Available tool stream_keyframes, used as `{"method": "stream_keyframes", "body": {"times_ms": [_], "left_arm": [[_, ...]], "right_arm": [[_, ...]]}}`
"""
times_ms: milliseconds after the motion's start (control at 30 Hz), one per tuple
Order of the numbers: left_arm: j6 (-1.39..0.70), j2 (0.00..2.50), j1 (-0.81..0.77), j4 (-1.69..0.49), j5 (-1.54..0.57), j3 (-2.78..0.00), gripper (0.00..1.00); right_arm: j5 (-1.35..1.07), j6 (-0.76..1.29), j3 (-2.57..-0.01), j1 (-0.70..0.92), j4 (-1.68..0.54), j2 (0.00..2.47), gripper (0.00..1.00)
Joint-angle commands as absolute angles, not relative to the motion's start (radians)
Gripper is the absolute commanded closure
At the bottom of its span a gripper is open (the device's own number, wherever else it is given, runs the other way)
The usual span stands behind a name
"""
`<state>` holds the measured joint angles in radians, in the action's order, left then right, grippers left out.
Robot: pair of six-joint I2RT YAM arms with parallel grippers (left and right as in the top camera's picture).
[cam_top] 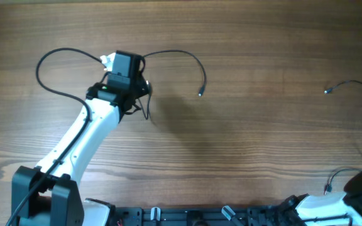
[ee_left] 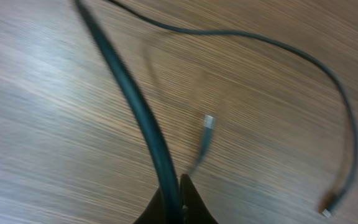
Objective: Untangle cables
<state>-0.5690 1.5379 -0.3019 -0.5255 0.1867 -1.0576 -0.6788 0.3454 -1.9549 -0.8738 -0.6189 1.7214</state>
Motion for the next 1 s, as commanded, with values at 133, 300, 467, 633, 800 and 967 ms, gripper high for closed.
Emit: {"method": "stream_keyframes", "body": {"times_ms": [133,300,467,633,800,967], "left_arm": [[-0.554,1.541,-0.421,-0.498,0.164,-1.060,0.96],[-0.554,1.541,-0.448,-0.497,0.139,-1.060,0.96],[-0.554,1.541,-0.448,-0.497,0.131,-1.060,0.96],[-0.553,1.541,-0.448,-0.497,0.120,-1.060,0.96],[-0.552,1.535,-0.448,-0.488,0.116,-1.061,0.96],[-0.101,1.376,-0.448,-0.372,-0.335,-1.061,0.96]], "right_arm": [[-0.499,0.235,-1.955,-0.717,-0.733,1.986,0.96],[-0.270,0.252,-1.955,-0.640,-0.891,2.144,0.29],[-0.157,0.289,-1.955,-0.623,-0.981,2.132,0.00],[-0.308,0.180,-1.956,-0.618,-1.061,2.067,0.00],[-0.535,-0.038,-1.956,-0.567,-1.068,1.890,0.00],[-0.758,-0.227,-1.956,-0.361,-1.122,1.745,0.00]]}}
